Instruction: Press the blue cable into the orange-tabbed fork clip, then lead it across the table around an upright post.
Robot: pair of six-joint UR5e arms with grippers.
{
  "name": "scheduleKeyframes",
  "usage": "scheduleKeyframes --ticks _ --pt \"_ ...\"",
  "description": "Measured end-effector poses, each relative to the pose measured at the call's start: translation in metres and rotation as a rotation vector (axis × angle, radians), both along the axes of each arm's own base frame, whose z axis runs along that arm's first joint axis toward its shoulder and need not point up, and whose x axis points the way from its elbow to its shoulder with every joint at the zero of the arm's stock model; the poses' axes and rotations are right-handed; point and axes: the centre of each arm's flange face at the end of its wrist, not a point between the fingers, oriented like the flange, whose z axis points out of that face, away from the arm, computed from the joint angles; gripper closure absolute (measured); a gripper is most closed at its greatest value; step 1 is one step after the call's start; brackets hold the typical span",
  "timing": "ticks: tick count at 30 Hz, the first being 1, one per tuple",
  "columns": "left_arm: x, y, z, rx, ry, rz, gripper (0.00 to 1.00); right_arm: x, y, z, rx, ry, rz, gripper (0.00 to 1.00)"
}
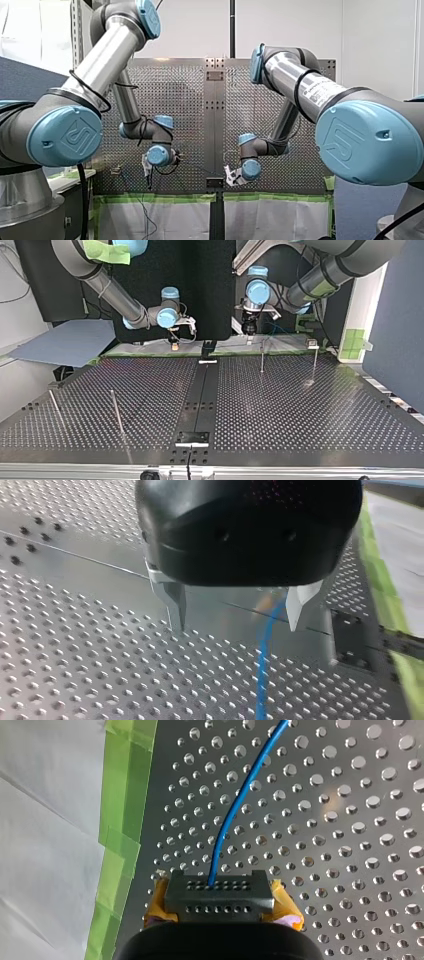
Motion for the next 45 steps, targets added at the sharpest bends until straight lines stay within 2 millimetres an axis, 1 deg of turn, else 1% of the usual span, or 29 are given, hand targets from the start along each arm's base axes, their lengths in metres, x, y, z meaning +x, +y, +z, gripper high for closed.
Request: scheduleKeyframes --ticks 3,7,13,25,32,39,45 --pt "0.003 0.001 -0.01 0.032 0.025 0.016 0.0 0.0 0.0 0.0 0.0 0.0 0.001 1.0" --pt "0.013 0.001 -0.021 0.076 0.031 0.042 0.0 -0.001 0.0 0.0 0.001 0.0 0.001 1.0" --pt "0.025 0.0 -0.03 0.109 0.025 0.08 0.0 0.0 0.0 0.0 0.001 -0.001 0.002 1.0" --pt "0.039 -0.003 -0.025 0.109 -0.003 0.102 0.0 -0.001 -0.001 0.0 0.001 -0.001 0.001 1.0" --pt "0.044 -0.007 -0.023 0.104 -0.012 0.099 0.0 -0.001 -0.001 0.0 0.001 -0.001 0.001 1.0" --pt "0.053 -0.009 -0.017 0.102 -0.023 0.112 0.0 -0.001 -0.001 0.0 0.002 0.0 0.001 1.0" --pt "0.06 -0.01 -0.024 0.113 -0.008 0.127 0.0 -0.001 -0.001 0.0 0.002 -0.001 0.002 1.0"
